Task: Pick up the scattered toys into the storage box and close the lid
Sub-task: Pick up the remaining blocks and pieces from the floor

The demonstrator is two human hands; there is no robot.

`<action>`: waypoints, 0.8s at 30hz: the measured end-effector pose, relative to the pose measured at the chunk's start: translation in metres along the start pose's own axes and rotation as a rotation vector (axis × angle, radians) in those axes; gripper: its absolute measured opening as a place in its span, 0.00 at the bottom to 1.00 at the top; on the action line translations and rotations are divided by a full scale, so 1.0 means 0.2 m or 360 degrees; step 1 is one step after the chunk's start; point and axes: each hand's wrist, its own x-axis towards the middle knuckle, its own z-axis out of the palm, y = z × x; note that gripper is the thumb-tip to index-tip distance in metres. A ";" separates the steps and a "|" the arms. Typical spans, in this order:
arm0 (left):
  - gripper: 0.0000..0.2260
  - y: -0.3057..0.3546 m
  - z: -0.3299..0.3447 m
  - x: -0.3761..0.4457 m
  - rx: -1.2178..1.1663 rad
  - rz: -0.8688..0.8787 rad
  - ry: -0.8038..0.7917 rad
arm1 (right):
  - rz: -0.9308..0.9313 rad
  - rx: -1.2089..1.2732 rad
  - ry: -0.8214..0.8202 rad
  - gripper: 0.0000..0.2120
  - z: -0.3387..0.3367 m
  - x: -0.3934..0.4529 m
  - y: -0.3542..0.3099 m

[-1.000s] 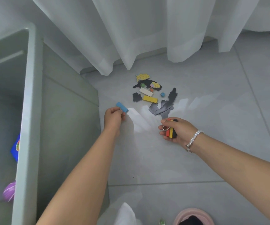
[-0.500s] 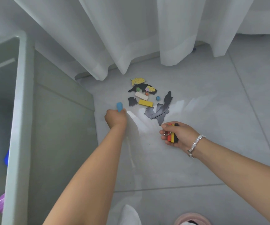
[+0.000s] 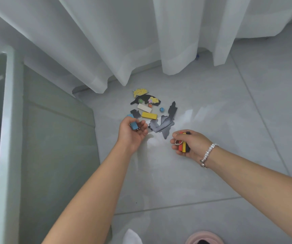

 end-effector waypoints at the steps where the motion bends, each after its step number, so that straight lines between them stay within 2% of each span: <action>1: 0.11 0.01 0.02 0.01 0.0197 0.0014 0.0019 | 0.0001 0.0000 0.0000 0.05 0.00 0.00 0.00; 6: 0.16 -0.02 0.08 0.06 0.1842 0.0470 0.0096 | 0.0000 0.0001 0.0005 0.05 -0.02 0.01 -0.02; 9: 0.19 -0.10 0.08 0.06 0.2308 0.0654 0.0087 | -0.0003 -0.0001 0.0016 0.05 -0.03 0.01 -0.03; 14: 0.25 -0.19 0.14 0.06 0.2493 0.0932 0.0131 | -0.0001 0.0006 0.0038 0.05 -0.07 0.00 -0.02; 17: 0.22 -0.20 0.21 0.04 0.2519 0.0981 0.0127 | 0.0000 0.0018 0.0047 0.05 -0.08 0.00 -0.02; 22: 0.12 -0.22 0.26 -0.02 0.1875 0.0888 0.0013 | 0.0002 0.0007 0.0035 0.05 -0.10 0.00 -0.02; 24: 0.14 -0.22 0.24 -0.04 0.1784 0.0921 -0.0081 | 0.0005 0.0007 0.0036 0.05 -0.11 0.00 -0.02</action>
